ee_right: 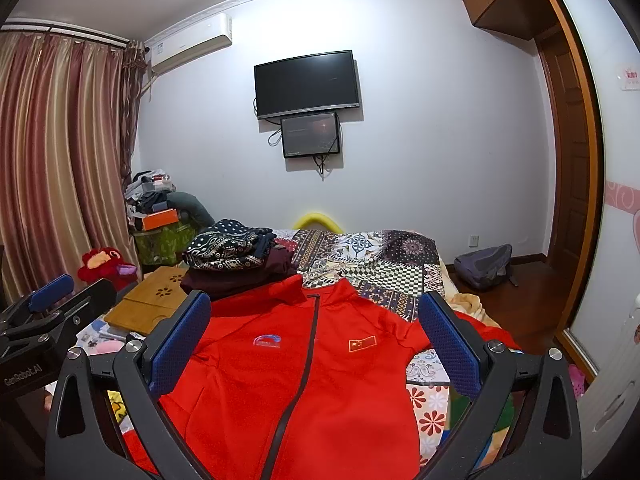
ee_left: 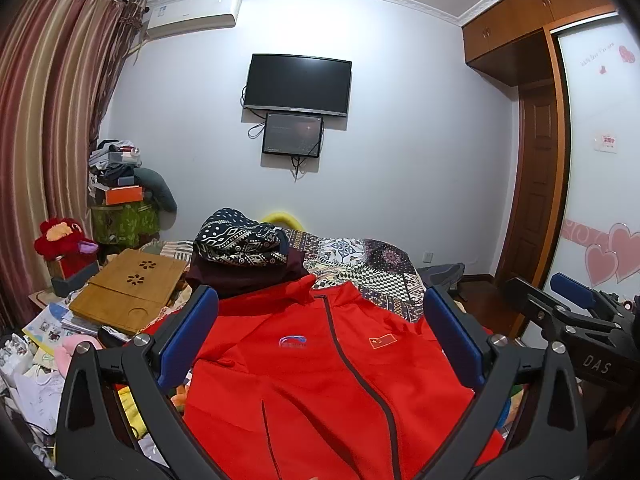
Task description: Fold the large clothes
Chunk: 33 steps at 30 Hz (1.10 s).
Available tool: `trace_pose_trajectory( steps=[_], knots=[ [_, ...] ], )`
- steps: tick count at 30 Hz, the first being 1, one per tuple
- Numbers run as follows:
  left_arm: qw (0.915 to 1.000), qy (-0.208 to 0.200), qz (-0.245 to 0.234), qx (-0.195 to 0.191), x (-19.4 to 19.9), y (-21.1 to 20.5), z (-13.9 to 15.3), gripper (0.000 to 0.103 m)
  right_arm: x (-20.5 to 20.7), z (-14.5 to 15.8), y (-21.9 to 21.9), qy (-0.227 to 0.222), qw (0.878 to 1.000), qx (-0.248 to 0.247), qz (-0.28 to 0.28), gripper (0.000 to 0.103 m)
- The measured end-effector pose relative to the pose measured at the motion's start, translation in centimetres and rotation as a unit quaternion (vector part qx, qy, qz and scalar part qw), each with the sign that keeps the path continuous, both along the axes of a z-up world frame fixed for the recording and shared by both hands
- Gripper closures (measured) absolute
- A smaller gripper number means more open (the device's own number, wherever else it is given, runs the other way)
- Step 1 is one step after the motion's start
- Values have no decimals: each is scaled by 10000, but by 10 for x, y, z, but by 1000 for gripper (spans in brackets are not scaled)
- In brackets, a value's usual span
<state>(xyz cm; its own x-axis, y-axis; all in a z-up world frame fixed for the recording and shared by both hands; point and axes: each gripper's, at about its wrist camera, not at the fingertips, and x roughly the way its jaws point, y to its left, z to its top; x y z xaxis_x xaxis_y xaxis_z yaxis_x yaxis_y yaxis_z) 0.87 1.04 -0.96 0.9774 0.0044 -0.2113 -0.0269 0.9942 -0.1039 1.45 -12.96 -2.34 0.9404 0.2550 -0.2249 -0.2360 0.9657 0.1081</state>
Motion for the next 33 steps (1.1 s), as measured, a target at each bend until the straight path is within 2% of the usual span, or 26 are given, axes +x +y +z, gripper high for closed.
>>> trace_pose_trajectory(
  steps=[33],
  knots=[
    [9995, 260, -11, -198, 11, 13, -7, 0, 4, -3, 5, 110, 9999, -99, 13, 0]
  ],
)
